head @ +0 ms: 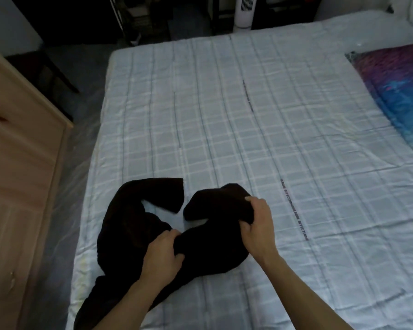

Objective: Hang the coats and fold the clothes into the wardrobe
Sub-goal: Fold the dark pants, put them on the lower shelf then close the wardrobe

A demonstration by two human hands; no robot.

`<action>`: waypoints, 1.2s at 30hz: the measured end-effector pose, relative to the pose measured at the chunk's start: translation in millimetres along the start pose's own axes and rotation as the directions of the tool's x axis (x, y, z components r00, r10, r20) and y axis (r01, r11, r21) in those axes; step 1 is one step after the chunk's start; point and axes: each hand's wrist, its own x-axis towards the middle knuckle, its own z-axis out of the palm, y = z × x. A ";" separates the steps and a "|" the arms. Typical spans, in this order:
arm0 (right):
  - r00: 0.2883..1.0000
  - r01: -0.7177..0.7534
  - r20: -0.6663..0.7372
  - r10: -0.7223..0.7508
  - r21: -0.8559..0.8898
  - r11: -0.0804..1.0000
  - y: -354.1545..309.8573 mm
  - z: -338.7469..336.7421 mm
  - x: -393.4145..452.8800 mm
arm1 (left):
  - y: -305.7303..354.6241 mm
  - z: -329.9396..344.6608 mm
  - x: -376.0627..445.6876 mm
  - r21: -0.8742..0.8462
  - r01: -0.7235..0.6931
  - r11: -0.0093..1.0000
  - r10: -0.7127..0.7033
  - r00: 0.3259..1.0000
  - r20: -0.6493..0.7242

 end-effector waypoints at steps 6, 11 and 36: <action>0.979 0.197 -0.061 -0.193 0.070 0.978 -72.8 -42.0 -16.4 | 47.6 -65.1 -22.1 -0.195 -0.058 0.979 0.025 0.985 -0.171; 0.965 0.248 -0.122 -0.232 0.142 0.958 -116.1 -68.7 -36.0 | 88.9 -102.3 -47.1 -0.168 -0.202 0.965 0.185 0.976 -0.112; 0.974 0.179 -0.162 -0.158 0.126 0.976 -212.3 -157.3 -68.5 | 165.0 -158.1 -142.3 -0.526 -0.418 0.741 0.138 0.861 -0.490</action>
